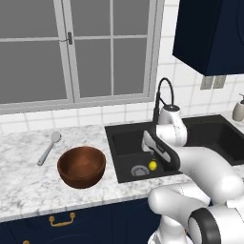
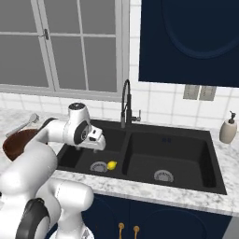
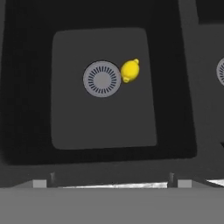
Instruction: Pick the lemon from the sink and place it in the bowl. Then pick the bowl and place it in the microwave. Then close the microwave door and press the start button.
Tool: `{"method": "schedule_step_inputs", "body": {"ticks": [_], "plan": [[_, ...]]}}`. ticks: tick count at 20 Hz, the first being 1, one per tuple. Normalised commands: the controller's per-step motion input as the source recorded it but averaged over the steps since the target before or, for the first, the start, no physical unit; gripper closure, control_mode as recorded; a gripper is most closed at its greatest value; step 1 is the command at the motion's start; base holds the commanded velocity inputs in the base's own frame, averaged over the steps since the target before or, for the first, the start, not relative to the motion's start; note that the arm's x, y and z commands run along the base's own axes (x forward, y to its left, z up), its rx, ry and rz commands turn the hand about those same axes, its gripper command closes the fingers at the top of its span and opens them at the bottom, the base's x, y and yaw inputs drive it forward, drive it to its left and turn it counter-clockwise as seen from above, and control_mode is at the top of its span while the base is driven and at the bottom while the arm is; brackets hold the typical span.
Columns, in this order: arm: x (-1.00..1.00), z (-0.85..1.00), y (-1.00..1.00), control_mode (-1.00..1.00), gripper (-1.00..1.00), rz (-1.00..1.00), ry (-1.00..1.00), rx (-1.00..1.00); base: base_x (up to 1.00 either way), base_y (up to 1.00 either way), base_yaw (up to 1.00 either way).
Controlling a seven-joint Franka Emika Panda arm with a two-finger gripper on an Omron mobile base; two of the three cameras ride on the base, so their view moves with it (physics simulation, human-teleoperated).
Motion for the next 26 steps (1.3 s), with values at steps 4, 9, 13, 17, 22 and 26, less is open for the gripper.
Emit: {"method": "schedule_step_inputs", "body": {"ticks": [4, 9, 13, 17, 22, 26], "plan": [[0.14, -0.37, 0.00, -1.00, -1.00, 0.00, -0.01, 0.00, 0.00, 0.00, 0.00], [0.11, -0.39, -0.03, -1.00, -1.00, 0.00, 0.00, 0.00, 0.00, 0.00, 0.00], [0.27, -0.24, -0.01, -1.00, -1.00, -0.05, 0.00, 0.00, 0.00, 0.00, 0.00], [0.35, -0.20, 0.00, -1.00, -1.00, -0.09, 0.01, 0.00, 0.00, 0.00, 0.00], [0.35, -0.30, -0.10, -1.00, -1.00, -0.07, 0.09, 0.00, 0.00, 0.00, 0.00], [0.35, -0.28, -0.25, -1.00, -1.00, 0.00, 0.13, 0.00, 0.00, 0.00, 0.00]]}}
